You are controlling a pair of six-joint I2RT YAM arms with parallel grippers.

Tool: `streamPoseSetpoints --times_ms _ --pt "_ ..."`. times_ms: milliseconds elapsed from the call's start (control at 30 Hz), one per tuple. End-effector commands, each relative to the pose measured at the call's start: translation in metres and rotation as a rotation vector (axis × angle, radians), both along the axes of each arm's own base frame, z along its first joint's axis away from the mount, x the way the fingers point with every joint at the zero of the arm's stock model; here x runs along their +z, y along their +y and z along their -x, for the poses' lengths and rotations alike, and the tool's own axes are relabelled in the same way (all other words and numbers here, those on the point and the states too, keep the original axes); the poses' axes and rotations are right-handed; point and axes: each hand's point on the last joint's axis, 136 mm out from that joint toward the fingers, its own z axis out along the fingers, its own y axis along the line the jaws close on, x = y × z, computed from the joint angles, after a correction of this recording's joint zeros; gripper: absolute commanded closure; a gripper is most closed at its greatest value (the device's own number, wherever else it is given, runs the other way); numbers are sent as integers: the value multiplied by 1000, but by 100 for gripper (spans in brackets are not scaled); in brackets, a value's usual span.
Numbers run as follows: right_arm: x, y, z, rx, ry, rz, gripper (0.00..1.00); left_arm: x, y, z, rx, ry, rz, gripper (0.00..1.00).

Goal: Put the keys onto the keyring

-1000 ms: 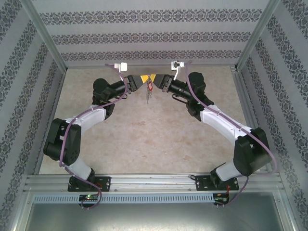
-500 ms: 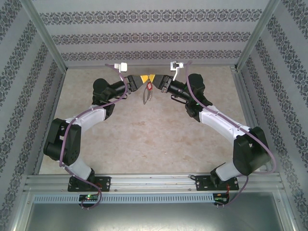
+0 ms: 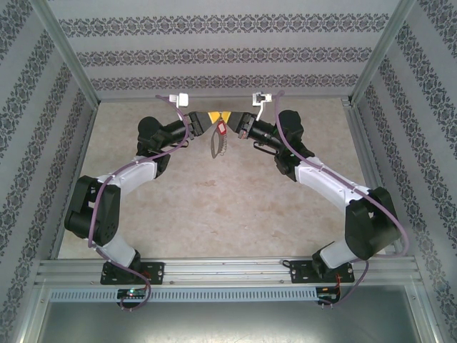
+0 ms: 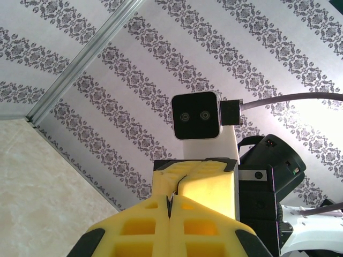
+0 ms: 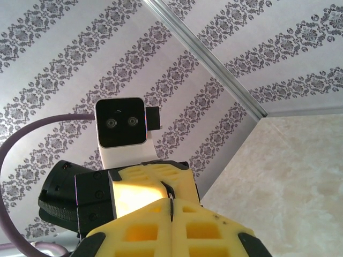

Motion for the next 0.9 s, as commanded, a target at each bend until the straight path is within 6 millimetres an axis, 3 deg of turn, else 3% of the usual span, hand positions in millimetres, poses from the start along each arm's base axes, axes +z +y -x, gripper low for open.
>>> streamPoseSetpoints --times_ms 0,100,233,433,567,867 --pt "14 8 4 57 -51 -15 100 8 -2 7 -5 -53 6 100" --pt "17 -2 -6 58 -59 24 100 6 3 5 8 -40 2 79" --pt "21 -17 -20 146 -50 53 100 4 14 3 32 -27 6 72" --pt "17 -34 -43 285 -9 65 100 -5 23 -5 66 0 -46 67" --pt "14 -30 -42 414 -15 81 100 -14 23 -12 55 36 -83 67" --pt "3 -23 -37 532 -17 112 100 -28 24 -22 56 81 -167 67"
